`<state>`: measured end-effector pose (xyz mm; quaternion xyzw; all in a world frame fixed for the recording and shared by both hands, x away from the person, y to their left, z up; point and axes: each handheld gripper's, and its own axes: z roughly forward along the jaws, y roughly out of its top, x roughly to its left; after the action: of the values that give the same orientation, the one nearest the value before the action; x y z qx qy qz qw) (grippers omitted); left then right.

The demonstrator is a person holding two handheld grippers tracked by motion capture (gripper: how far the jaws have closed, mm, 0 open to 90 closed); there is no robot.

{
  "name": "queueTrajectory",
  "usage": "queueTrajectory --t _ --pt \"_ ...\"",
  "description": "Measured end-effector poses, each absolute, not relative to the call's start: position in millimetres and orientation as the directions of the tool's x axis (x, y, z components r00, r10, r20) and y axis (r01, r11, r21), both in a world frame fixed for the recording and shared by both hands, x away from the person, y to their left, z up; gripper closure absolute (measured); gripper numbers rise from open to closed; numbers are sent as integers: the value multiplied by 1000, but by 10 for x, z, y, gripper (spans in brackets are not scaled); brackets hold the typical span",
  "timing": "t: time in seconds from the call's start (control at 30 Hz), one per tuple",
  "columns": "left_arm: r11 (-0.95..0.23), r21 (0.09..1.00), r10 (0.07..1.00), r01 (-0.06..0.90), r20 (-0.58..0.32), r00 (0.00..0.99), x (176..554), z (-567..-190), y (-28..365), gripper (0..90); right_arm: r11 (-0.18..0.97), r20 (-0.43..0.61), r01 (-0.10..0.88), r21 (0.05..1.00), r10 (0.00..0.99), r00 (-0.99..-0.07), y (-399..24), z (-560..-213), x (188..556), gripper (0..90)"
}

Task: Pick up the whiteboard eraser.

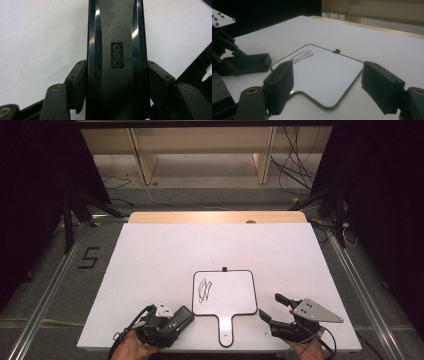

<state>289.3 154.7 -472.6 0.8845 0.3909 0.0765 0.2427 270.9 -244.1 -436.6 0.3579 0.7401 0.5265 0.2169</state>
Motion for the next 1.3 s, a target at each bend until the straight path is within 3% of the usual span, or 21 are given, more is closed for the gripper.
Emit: queueTrajectory --t 1.3 --pt "-459 625 741 632 -123 660 3151 -4556 1448 401 175 63 299 938 762 -644 -2461 -4364 2709 270"
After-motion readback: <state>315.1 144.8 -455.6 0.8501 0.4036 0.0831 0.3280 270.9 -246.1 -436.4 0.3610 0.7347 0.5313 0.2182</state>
